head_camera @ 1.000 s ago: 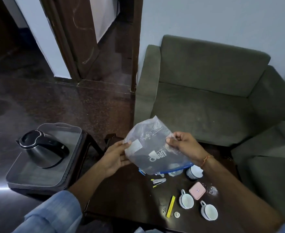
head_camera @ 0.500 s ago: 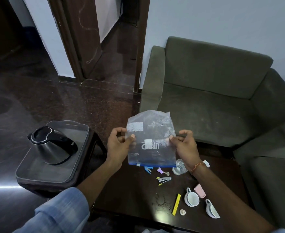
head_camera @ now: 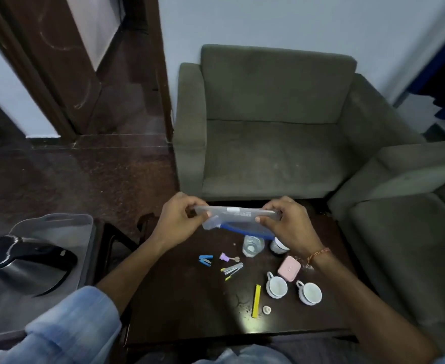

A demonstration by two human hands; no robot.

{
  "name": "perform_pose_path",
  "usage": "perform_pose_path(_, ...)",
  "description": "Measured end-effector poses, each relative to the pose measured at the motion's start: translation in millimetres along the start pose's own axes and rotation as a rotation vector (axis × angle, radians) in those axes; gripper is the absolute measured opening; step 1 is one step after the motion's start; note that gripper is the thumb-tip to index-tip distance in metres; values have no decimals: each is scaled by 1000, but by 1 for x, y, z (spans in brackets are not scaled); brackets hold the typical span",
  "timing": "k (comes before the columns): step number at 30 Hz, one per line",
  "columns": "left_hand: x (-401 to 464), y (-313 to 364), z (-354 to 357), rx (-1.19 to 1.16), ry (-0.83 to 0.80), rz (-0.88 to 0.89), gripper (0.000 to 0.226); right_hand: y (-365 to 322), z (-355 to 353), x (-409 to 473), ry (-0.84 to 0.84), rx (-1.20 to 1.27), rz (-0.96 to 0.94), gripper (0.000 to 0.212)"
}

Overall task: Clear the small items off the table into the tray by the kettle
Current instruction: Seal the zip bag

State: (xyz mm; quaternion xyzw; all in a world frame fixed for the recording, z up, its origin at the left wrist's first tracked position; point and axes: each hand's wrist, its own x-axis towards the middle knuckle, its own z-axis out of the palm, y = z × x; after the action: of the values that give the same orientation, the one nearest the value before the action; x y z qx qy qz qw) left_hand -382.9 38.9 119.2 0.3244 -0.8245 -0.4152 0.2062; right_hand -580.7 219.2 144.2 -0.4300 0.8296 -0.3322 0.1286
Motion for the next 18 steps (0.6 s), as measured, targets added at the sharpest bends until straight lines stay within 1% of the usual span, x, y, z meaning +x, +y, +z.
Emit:
perform_pose_path(2,14,13,20,-59,-75,10,12,22,-18,-4,-16,2,21,17)
perform_pose_path(4,29,31,46,-147,-193,13,3,48,-38,-7,-58,14,43,25)
perform_pose_path(6,44,51,79,-195,-284,9,12,77,-59,-12,-94,21,116,24)
perform_pose_path(8,58,74,119,-251,-326,-14,20,112,-78,-19,-104,103,222,22)
perform_pose_path(11,75,112,182,-335,-354,-56,9,171,-104,-38,-46,307,339,21)
perform_pose_path(13,87,134,223,-337,-413,-85,35,209,-118,-52,31,453,409,15)
perform_pose_path(15,100,150,264,-277,-502,-101,58,246,-130,-63,116,553,498,16)
perform_pose_path(16,107,157,284,-254,-543,-113,63,264,-134,-67,160,602,554,20)
perform_pose_path(18,119,167,322,-232,-578,-138,61,298,-135,-72,234,669,659,23)
